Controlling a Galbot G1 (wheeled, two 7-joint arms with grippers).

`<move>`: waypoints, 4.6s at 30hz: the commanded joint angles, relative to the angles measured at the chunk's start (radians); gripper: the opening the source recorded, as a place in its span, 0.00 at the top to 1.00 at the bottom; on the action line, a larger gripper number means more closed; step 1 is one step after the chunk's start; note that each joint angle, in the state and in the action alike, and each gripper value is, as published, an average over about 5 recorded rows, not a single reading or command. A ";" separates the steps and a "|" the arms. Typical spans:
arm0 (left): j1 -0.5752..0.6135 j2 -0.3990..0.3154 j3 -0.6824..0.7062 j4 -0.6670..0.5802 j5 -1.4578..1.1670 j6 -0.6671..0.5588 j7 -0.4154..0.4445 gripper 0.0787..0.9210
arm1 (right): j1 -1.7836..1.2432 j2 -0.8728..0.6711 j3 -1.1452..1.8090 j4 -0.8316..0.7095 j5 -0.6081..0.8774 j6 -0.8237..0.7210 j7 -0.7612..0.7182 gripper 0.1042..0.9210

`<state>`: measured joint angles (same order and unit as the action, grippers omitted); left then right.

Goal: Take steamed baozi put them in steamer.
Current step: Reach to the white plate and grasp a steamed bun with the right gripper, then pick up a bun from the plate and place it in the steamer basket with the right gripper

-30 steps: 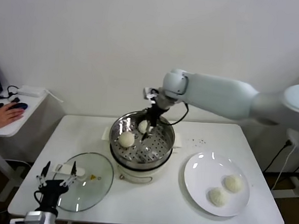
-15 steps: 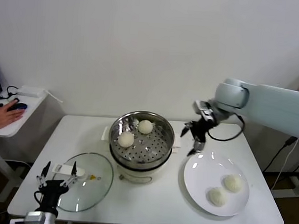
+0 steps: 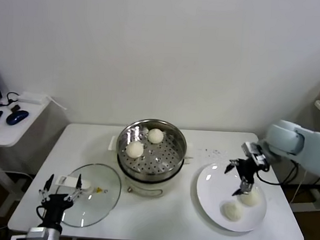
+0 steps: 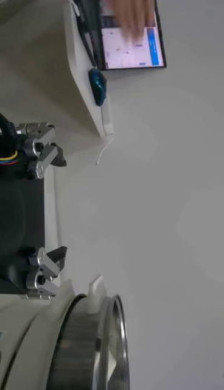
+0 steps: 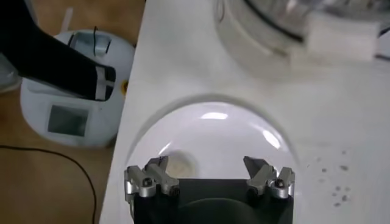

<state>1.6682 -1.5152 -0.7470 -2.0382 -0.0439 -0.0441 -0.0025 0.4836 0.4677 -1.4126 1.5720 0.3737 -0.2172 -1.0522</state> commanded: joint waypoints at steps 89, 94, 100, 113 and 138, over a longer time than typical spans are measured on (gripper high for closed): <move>-0.028 -0.007 0.005 0.031 0.013 0.010 -0.001 0.12 | 0.025 0.042 0.106 0.074 -0.226 0.165 -0.056 0.29; -0.027 -0.008 0.007 0.035 0.022 0.011 -0.001 0.12 | 0.261 0.103 0.015 0.155 -0.290 0.328 -0.079 0.29; -0.022 -0.011 0.007 0.034 0.031 0.010 -0.001 0.12 | 0.373 0.214 0.022 0.208 -0.396 0.468 -0.082 0.29; -0.024 -0.013 0.008 0.026 0.039 0.019 -0.002 0.12 | 0.279 0.520 0.157 0.154 -0.641 0.614 -0.084 0.28; -0.028 -0.006 -0.001 0.036 0.005 0.032 -0.001 0.12 | 0.010 0.863 0.196 -0.139 -0.772 0.682 -0.093 0.28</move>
<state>1.6393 -1.5212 -0.7457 -2.0044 -0.0313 -0.0153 -0.0039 0.5840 1.2135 -1.2268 1.5251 -0.3473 0.4376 -1.1438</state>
